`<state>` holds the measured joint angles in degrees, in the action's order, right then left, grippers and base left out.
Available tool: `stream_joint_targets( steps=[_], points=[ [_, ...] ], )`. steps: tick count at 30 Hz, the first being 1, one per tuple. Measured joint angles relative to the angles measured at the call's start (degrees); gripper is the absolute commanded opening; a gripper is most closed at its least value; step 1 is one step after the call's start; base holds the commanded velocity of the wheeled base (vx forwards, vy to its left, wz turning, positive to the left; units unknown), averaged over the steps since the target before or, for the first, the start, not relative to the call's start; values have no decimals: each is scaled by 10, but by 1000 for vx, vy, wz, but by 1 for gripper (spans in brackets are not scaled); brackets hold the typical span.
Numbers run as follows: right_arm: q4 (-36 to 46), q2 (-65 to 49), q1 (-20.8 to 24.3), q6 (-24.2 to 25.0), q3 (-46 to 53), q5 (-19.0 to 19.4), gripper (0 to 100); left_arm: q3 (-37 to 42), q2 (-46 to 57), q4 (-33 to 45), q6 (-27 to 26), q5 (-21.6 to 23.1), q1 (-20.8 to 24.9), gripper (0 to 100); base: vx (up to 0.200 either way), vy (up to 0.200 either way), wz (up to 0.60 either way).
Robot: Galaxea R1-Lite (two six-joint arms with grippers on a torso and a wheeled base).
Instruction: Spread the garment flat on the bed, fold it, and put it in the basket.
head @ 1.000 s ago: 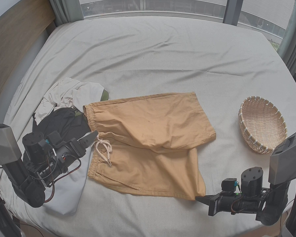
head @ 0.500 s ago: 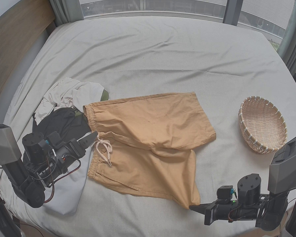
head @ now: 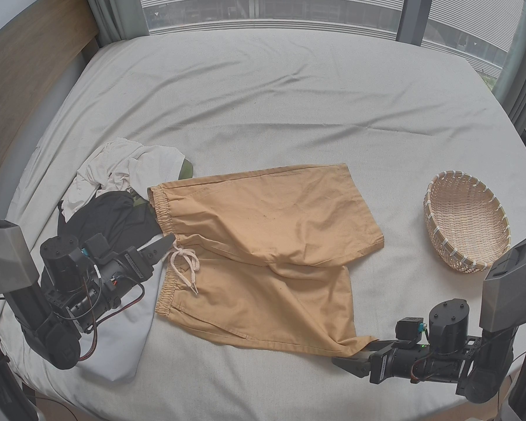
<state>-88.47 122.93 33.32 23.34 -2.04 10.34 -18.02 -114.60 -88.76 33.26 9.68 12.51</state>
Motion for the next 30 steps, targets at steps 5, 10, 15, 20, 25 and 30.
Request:
stream_joint_targets(
  steps=[5, 10, 15, 20, 25, 30],
  points=[
    [0, 2, -12, 1, -1, -5, 100, 1, 0, 0, -1, 0, 0, 100, 0, 0, 0],
    [0, -11, -23, 2, 0, -17, 100, 2, -2, 0, -1, 0, 1, 100, 0, 0, 0],
    [0, -56, -31, 6, 0, -26, 100, 1, -3, 0, -1, 0, 1, 100, 0, 0, 0],
    [1, -93, -68, 11, -11, -42, 100, 0, -4, 0, -1, 0, 1, 100, 0, 0, 0],
    [1, -91, -84, 18, -25, -41, 100, -1, -5, 0, -1, 0, 2, 100, 0, 0, 0],
    [1, -47, -87, 22, -56, -40, 100, -2, -5, 0, -2, 0, 4, 100, 0, 0, 0]
  ],
)
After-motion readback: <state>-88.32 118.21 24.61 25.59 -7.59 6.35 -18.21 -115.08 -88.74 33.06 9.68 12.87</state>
